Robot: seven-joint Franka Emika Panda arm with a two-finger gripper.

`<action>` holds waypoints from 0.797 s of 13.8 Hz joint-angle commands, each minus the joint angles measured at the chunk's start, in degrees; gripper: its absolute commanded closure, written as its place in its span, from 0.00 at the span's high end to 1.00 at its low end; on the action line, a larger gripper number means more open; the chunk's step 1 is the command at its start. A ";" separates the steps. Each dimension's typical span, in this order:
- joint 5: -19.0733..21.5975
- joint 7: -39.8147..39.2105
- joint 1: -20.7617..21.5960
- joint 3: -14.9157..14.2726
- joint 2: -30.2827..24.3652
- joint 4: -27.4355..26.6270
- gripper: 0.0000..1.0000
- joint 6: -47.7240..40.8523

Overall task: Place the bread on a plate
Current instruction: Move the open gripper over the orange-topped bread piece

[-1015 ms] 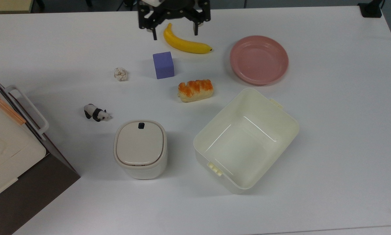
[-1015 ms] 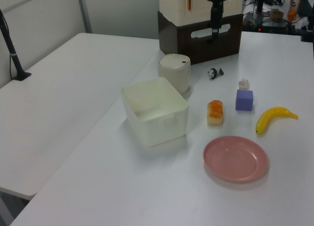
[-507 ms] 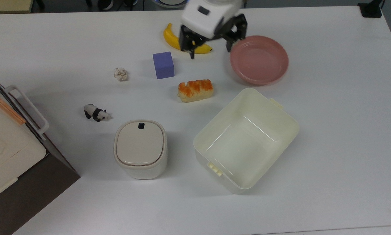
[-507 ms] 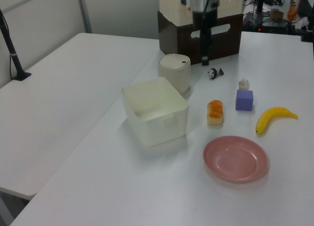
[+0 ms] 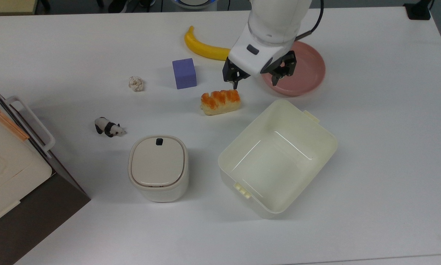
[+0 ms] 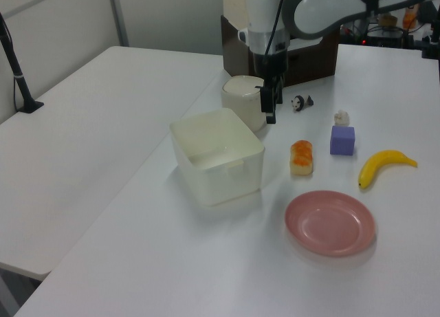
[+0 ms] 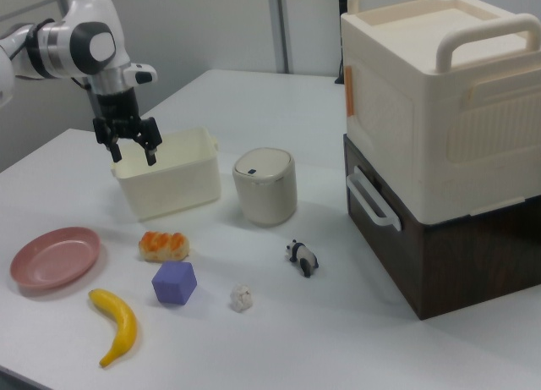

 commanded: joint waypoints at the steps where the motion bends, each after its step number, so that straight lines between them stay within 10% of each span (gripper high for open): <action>1: -0.69 8.10 1.10 -0.61 -0.86 -3.35 1.00 1.39; 11: -2.18 34.82 -1.45 -0.88 -6.39 -14.42 1.00 4.28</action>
